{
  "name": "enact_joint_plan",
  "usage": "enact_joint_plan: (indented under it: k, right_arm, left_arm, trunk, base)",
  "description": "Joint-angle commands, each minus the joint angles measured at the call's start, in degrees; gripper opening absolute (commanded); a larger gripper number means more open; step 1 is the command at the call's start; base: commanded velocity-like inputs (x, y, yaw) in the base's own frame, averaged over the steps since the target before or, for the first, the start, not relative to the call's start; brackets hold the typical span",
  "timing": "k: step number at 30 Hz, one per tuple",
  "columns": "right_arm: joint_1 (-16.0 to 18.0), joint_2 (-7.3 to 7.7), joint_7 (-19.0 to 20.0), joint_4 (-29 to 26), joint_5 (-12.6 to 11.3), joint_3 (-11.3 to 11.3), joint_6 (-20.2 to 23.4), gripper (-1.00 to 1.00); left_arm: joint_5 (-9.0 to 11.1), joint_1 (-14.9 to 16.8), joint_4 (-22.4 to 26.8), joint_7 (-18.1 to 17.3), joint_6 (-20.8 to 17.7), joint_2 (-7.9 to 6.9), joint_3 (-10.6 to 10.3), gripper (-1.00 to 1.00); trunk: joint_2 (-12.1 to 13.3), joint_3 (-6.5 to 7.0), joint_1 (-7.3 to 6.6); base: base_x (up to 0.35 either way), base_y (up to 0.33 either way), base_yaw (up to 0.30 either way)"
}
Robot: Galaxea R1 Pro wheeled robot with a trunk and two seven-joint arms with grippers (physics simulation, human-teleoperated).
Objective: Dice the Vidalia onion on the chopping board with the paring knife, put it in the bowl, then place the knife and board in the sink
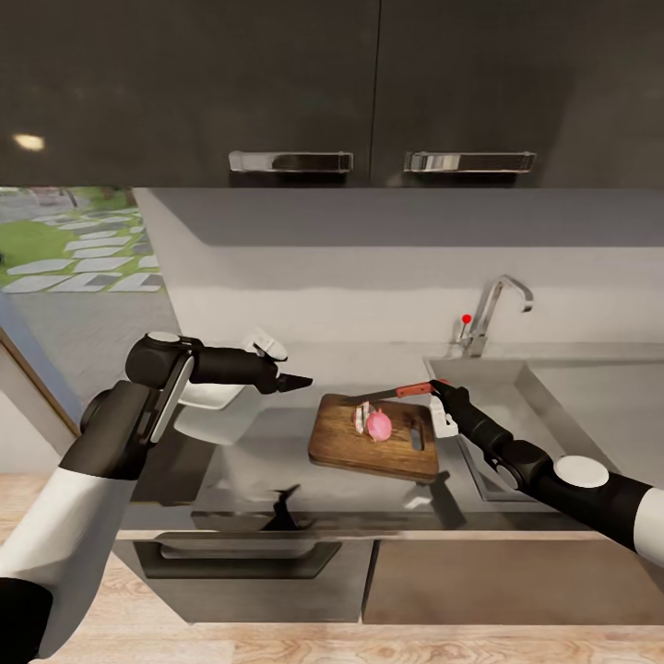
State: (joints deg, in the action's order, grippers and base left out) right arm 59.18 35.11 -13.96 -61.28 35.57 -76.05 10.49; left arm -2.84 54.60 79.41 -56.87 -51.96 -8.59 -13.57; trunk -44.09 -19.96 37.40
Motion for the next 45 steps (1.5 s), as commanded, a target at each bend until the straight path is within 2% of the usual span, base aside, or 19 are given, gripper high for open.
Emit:
enact_joint_plan:
  k: [1,7,24,31,45]
  right_arm:
    - [0.14,0.04,-0.28,-0.07,0.56,-0.32,0.59,-1.00]
    - [0.14,0.04,-0.28,-0.07,0.56,-0.32,0.59,-1.00]
    - [0.14,0.13,-0.28,-0.09,0.56,-0.32,0.59,-1.00]
    - [0.14,0.13,-0.28,-0.07,0.56,-0.32,0.59,-1.00]
    - [0.14,0.13,-0.28,-0.09,0.56,-0.32,0.57,-1.00]
  left_arm:
    - [-0.25,0.07,0.05,-0.35,-0.46,-0.02,-0.03,1.00]
    - [-0.27,0.07,0.05,-0.35,-0.51,-0.02,-0.04,1.00]
    - [-0.23,0.07,1.47,-0.35,-0.51,-0.02,0.00,1.00]
    - [-0.23,0.07,2.10,-0.35,-0.51,0.06,-0.04,1.00]
    - [-0.23,0.07,1.66,-0.35,-0.40,0.06,-0.07,1.00]
  trunk:
    - [-0.49,-0.27,0.24]
    - [-2.90,-1.34,1.56]
    - [-2.90,-1.34,1.56]
    - [-0.09,-0.09,0.02]
    - [-0.09,-0.09,0.02]
  base:
    - [0.000,0.000,0.000]
    - [0.000,0.000,0.000]
    - [0.000,0.000,0.000]
    - [0.000,0.000,0.000]
    - [0.000,0.000,0.000]
